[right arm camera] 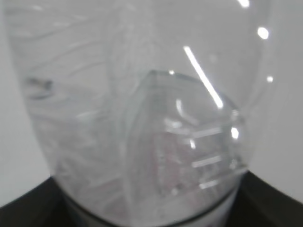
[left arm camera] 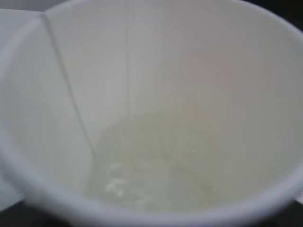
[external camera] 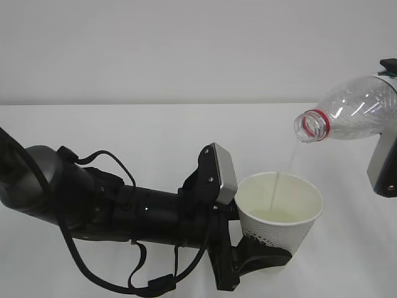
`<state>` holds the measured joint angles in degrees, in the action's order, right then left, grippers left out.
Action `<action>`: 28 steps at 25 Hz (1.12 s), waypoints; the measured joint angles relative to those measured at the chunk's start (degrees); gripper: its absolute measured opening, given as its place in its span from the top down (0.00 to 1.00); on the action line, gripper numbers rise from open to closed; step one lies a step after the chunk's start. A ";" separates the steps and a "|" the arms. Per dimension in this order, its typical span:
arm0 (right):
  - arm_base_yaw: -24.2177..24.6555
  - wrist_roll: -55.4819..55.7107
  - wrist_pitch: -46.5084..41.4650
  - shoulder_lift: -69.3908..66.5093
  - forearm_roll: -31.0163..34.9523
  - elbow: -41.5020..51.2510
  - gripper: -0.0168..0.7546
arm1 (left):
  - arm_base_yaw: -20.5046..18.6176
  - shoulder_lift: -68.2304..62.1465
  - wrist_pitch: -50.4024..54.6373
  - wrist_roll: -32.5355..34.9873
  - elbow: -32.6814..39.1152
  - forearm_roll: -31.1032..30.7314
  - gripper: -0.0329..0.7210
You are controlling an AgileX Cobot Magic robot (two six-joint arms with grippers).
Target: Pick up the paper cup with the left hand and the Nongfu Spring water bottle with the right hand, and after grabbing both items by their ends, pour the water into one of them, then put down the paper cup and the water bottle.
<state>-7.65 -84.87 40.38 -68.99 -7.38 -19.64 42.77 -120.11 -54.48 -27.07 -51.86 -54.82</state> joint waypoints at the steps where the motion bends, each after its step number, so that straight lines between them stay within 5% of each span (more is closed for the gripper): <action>1: 0.00 0.00 0.00 0.00 0.00 0.00 0.31 | 0.00 0.00 0.00 0.00 0.00 0.00 0.27; 28: 0.00 0.00 0.00 0.00 0.00 0.00 0.31 | 0.00 0.00 0.00 0.00 0.00 0.00 0.27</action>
<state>-7.65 -84.87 40.38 -68.99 -7.38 -19.64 42.77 -120.11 -54.48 -27.07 -51.86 -54.82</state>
